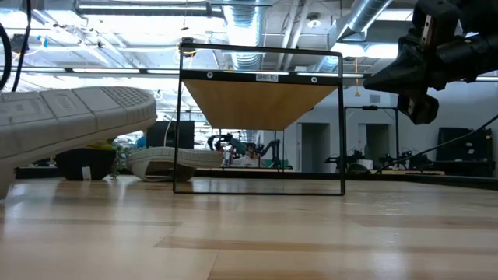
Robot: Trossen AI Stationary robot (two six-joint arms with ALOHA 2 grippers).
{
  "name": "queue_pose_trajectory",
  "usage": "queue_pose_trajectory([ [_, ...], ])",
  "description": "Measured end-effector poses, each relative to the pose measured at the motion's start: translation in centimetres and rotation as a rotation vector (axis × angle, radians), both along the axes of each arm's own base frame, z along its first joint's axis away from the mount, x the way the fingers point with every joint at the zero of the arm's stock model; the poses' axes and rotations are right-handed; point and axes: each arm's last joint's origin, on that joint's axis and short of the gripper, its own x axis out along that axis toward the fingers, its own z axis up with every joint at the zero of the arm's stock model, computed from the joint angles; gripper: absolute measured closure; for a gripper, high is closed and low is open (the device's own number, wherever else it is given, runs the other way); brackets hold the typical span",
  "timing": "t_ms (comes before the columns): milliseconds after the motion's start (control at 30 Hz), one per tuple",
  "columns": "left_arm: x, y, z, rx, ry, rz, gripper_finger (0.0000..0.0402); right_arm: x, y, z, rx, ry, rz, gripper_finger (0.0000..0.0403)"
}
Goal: Pick and place slides into the shelf
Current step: Put the bottom gray slide on the shelf
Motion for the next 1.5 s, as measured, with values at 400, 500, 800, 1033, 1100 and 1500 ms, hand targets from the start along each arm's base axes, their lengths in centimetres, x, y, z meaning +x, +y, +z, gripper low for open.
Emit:
queue_pose_trajectory([
  [400, -0.5, 1.3, 6.1, 0.36, 0.05, 0.015, 0.0372, -0.1, 0.0, -0.3, -0.032, 0.037, 0.008, 0.0403],
  [500, -0.6, 1.8, 7.7, 0.454, 0.045, 0.005, 0.0372, -0.1, 0.0, -0.4, -0.035, 0.047, 0.01, 0.0403],
  [800, 1.3, 3.8, 12.3, 0.783, 0.068, 0.111, 0.0374, -0.2, 0.1, -0.9, -0.106, 0.104, 0.061, 0.0403],
  [1033, 6.6, 4.6, 13.2, 1.005, 0.043, 0.149, 0.0374, -0.4, 0.1, -1.2, -0.131, 0.146, 0.096, 0.0403],
  [1100, 8.2, 4.8, 13.0, 1.061, 0.061, 0.122, 0.0374, -0.4, 0.1, -1.3, -0.136, 0.159, 0.104, 0.0403],
  [1500, 14.1, 6.7, 14.0, 1.349, 0.095, -0.023, 0.0375, -0.7, 0.4, -2.0, -0.132, 0.233, 0.23, 0.0403],
])
